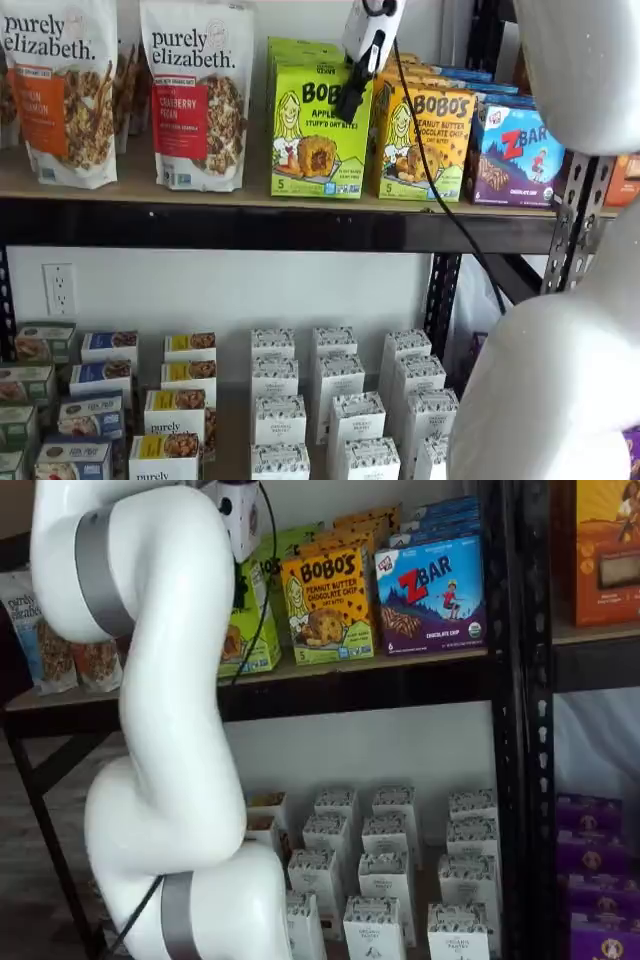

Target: Pick the green box on the top shelf, the fourth from the left

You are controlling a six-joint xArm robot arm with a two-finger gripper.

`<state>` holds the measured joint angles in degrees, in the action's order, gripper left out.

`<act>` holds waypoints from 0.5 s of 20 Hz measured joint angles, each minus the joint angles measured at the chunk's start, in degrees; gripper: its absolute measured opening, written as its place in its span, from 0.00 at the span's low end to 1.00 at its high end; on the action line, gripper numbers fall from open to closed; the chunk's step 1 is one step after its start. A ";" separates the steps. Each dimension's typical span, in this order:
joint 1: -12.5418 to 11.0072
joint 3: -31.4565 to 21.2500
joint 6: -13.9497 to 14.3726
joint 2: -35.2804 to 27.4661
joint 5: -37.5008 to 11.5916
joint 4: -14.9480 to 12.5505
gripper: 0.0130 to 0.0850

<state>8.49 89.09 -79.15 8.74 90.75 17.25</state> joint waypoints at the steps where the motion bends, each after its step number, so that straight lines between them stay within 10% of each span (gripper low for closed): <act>1: -0.07 0.03 0.01 0.12 0.35 0.26 0.17; 10: -0.30 -1.44 0.37 2.97 3.02 1.63 0.17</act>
<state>8.20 87.65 -78.78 11.71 93.76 18.88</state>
